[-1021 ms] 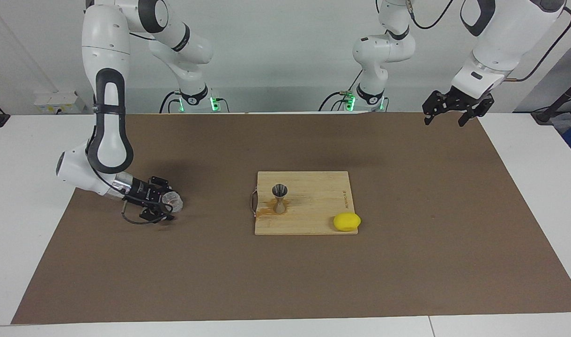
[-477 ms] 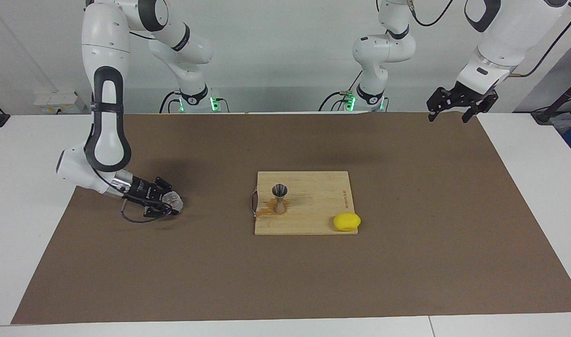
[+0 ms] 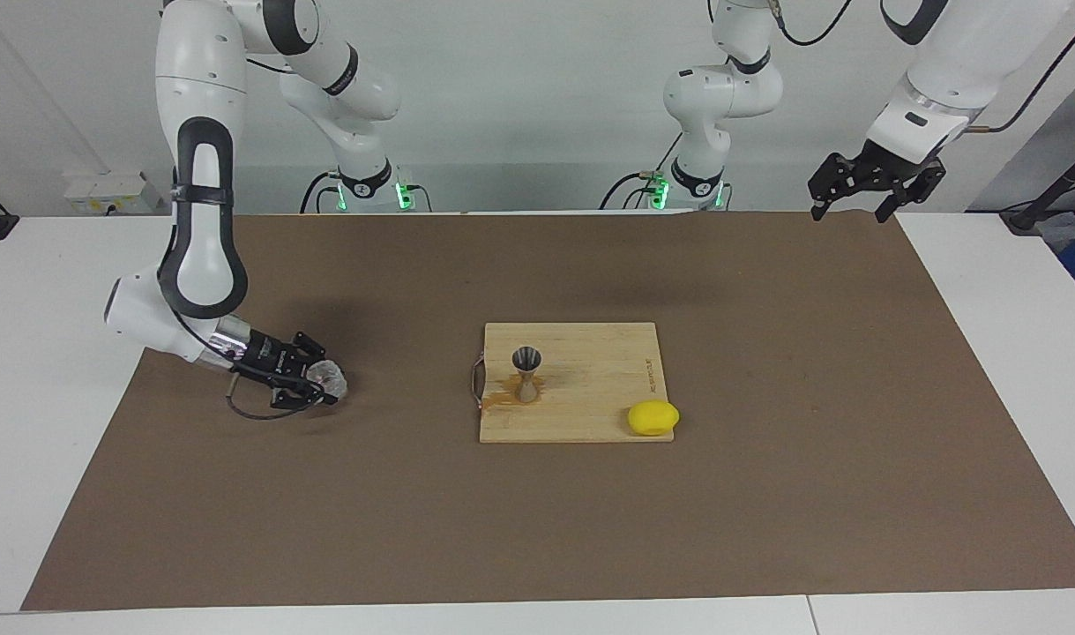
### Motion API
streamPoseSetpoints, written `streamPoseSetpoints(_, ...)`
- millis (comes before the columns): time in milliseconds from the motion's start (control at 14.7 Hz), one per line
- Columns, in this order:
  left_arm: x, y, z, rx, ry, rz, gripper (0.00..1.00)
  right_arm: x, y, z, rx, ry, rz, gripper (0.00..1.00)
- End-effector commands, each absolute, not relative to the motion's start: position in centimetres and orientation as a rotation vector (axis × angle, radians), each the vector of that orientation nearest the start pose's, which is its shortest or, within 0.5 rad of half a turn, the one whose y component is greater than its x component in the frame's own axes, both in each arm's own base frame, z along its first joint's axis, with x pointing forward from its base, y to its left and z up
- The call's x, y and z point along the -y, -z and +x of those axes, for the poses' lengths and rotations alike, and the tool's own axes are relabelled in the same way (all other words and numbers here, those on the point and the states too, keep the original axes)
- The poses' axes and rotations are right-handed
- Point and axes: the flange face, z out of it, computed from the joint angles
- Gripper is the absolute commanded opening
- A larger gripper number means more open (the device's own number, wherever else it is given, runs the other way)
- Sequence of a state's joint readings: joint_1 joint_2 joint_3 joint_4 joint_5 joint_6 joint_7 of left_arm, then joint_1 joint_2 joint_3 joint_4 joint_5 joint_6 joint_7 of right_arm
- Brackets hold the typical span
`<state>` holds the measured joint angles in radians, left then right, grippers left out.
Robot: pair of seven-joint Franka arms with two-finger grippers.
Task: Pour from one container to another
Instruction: 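Lift the clear glass with the right gripper over the metal cup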
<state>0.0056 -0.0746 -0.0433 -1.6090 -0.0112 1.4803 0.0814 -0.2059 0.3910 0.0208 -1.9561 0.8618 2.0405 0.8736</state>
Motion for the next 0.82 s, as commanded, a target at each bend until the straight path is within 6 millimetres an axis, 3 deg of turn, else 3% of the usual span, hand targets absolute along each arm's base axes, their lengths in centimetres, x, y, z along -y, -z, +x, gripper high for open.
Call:
streamPoseSetpoints(0,2.0,-64.0,52.3,-0.190,-0.106,-3.136,1.00,3.3,-30.0,60.0,-1.835,-0.660,-1.721,0.00)
streamPoseSetpoints(340,2.1,-62.2,51.2,-0.194,-0.121,-3.134,1.00,-4.1,-35.2,63.1,-1.973,-0.593,-1.827,0.00)
streamPoseSetpoints(477,1.8,-62.4,51.4,-0.180,-0.101,-3.155,1.00,-8.0,-36.9,63.9,-2.018,-0.519,-1.918,0.00)
streamPoseSetpoints(749,1.6,-63.3,52.4,-0.171,-0.006,-3.168,1.00,-13.3,-38.7,64.5,-2.058,-0.443,-1.976,0.00)
